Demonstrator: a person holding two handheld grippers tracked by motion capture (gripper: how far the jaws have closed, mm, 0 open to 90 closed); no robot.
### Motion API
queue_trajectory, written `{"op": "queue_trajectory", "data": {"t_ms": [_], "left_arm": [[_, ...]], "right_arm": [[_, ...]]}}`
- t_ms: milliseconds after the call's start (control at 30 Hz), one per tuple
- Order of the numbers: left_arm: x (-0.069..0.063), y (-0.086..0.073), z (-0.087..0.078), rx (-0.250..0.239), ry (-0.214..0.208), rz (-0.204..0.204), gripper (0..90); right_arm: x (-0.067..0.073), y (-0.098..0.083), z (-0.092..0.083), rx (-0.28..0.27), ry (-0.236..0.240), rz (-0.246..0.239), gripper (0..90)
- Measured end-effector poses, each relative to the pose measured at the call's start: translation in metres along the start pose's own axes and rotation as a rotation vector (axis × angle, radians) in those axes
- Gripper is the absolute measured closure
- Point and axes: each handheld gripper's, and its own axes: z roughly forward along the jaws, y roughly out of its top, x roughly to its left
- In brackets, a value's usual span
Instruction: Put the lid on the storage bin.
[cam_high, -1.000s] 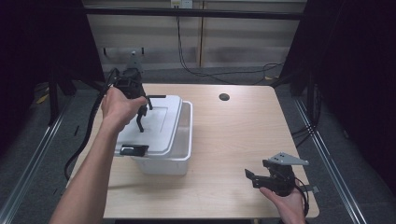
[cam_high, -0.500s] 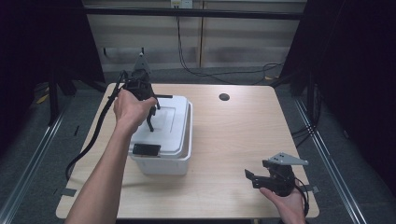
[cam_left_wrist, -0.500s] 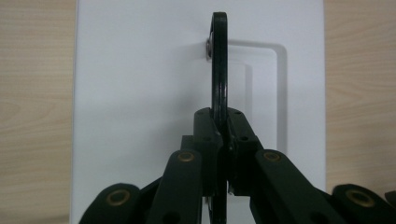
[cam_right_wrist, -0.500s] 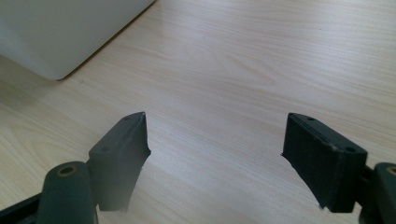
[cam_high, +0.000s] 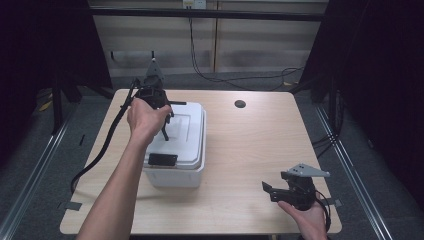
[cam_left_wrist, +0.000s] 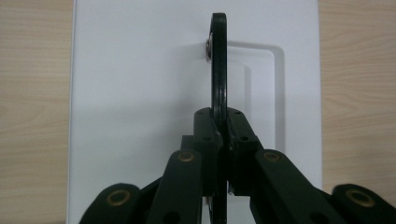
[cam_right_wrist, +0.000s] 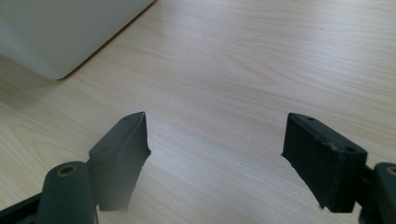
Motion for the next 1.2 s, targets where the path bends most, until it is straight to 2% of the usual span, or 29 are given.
{"op": "queue_trajectory", "data": {"t_ms": [100, 233, 267, 367, 433, 500, 533, 600, 833, 1200], "left_arm": [[-0.002, -0.001, 0.000, 0.007, -0.025, 0.002, 84.8], [-0.003, -0.001, 0.003, 0.002, -0.009, 0.001, 84.8], [-0.003, -0.001, 0.004, 0.011, -0.005, 0.018, 84.8], [-0.006, -0.002, 0.007, 0.012, 0.005, 0.014, 84.8], [-0.008, -0.001, 0.007, 0.021, 0.006, 0.036, 84.8], [-0.008, -0.002, 0.008, 0.021, 0.002, 0.032, 84.8], [-0.009, -0.002, 0.010, 0.032, 0.009, 0.038, 84.8], [-0.010, -0.002, 0.012, 0.024, 0.017, 0.030, 84.8], [-0.012, -0.003, 0.016, 0.043, 0.034, 0.047, 84.7], [-0.015, -0.003, 0.023, 0.066, 0.036, 0.056, 84.2]], "right_arm": [[0.000, 0.000, 0.000, 0.002, -0.003, 0.001, 21.7], [-0.001, 0.000, 0.000, 0.001, -0.005, 0.000, 21.7], [-0.001, 0.000, 0.000, 0.001, -0.006, -0.001, 21.8], [-0.001, 0.000, 0.000, 0.000, -0.004, -0.003, 21.7], [-0.001, 0.000, 0.001, 0.001, -0.004, -0.003, 21.7], [0.000, 0.000, 0.000, 0.004, -0.004, -0.001, 21.7], [0.000, 0.000, 0.000, 0.003, -0.004, -0.001, 21.7], [0.000, 0.000, 0.000, 0.003, -0.004, -0.002, 21.7], [-0.001, 0.000, 0.001, 0.001, -0.004, -0.004, 21.7], [-0.001, 0.000, 0.001, 0.002, -0.003, -0.004, 21.7]]}}
